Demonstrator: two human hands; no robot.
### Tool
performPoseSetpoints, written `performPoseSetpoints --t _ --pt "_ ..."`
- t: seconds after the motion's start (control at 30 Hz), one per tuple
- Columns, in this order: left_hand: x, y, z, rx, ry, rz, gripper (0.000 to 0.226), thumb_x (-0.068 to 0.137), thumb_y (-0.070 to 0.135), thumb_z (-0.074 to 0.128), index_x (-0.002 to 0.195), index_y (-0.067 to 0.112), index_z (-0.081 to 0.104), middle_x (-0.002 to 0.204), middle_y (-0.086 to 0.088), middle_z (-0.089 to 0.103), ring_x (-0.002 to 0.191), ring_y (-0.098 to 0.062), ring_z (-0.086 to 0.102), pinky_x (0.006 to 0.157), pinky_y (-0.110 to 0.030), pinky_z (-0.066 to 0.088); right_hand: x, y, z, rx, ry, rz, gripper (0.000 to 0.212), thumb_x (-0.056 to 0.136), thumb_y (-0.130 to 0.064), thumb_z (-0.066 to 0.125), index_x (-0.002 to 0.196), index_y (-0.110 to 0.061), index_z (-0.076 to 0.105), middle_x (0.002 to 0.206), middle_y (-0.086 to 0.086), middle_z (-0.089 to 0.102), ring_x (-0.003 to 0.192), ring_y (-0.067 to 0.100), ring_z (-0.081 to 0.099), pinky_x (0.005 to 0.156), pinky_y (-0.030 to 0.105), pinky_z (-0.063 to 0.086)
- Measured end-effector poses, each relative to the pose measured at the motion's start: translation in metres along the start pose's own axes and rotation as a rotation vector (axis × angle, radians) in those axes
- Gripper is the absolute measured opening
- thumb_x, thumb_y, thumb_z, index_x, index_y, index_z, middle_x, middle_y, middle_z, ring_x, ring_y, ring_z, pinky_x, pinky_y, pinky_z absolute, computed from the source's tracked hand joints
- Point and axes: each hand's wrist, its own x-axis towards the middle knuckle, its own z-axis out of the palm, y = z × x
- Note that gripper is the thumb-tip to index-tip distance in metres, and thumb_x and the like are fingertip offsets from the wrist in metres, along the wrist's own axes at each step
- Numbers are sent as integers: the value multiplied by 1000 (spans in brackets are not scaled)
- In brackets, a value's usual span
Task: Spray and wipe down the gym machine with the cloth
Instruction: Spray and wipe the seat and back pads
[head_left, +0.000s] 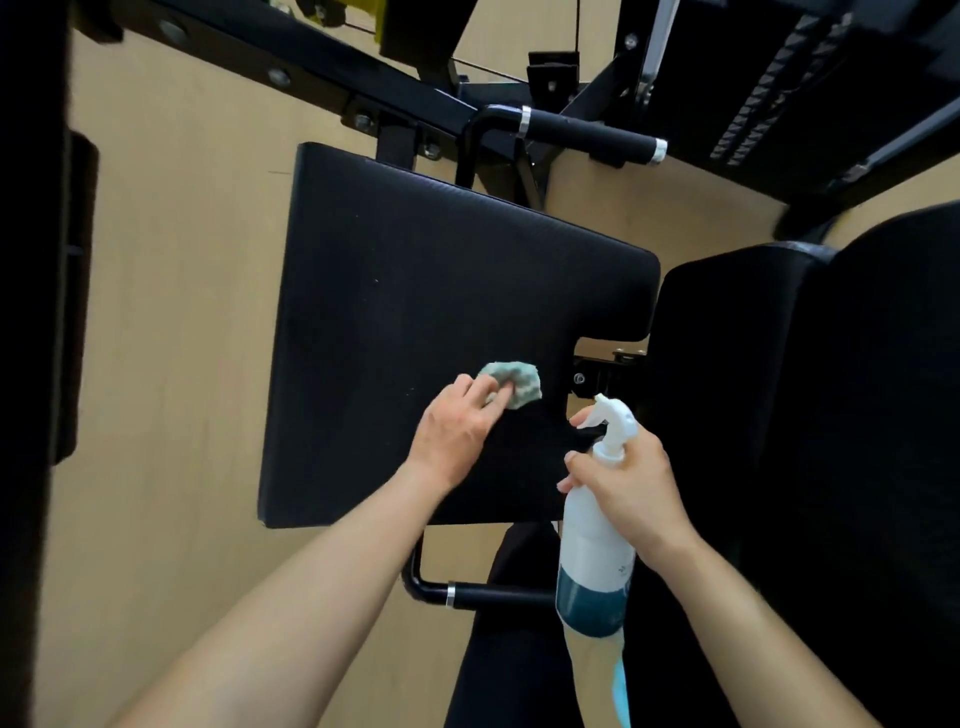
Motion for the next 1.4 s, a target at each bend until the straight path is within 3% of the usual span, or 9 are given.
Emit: performPoseSetpoints --t 0.17,0.4,0.5,0.67,0.77,0.87,1.07,1.2,1.4 --pt "28 -55 -24 177 174 -232 48 82 -13 66 125 7 71 104 -12 65 79 -32 55 61 -39 53 9 -9 4 17 12 -12 33 90 -4 65 102 -35 61 104 21 70 69 12 77 71 30 53" --pt "109 -132 -61 366 428 -750 47 79 -10 60 118 12 74 105 -8 65 86 -34 60 66 -37 50 7 -6 12 35 -46 10 34 89 -4 64 101 -35 60 89 19 71 69 13 78 73 34 55" --pt "112 -109 -49 253 446 -658 36 84 -10 63 112 8 75 101 -9 65 80 -30 57 62 -33 52 7 -1 18 5 -64 14 34 88 -5 65 98 -38 59 80 13 72 70 12 77 79 38 55" --pt "33 -15 -1 -25 260 -280 28 94 14 71 121 8 73 105 -7 66 82 -30 53 62 -40 51 3 8 22 -1 -71 51 34 88 -5 64 98 -36 59 80 6 72 68 12 77 75 35 52" --pt "-23 29 20 -115 91 -75 33 91 4 71 123 9 71 104 -6 66 79 -26 51 62 -40 52 -3 18 22 -21 -57 54 32 86 -2 65 99 -31 60 80 -3 66 65 14 77 79 38 56" --pt "-36 22 22 -100 52 60 34 90 -4 65 120 10 72 102 -7 66 75 -24 53 64 -37 51 -9 30 23 -73 -66 59 36 86 -5 65 98 -37 58 72 7 73 67 12 77 82 40 57" --pt "11 -66 -27 125 363 -284 22 90 0 66 103 13 78 93 -11 67 73 -34 57 62 -42 51 -21 47 26 -109 -123 66 34 89 -4 63 101 -35 58 76 10 75 70 11 76 78 33 57" --pt "22 -85 -35 106 497 -598 26 90 1 68 109 14 79 88 -9 62 74 -30 54 60 -33 47 -27 54 25 -143 -145 65 32 89 -5 64 104 -33 58 75 8 75 70 7 75 69 27 51" --pt "-30 16 1 -88 338 -440 12 89 0 72 96 8 77 82 -10 61 69 -30 55 55 -39 49 -33 67 20 -162 -147 62 33 87 -2 63 100 -31 58 74 10 74 63 5 72 67 20 51"
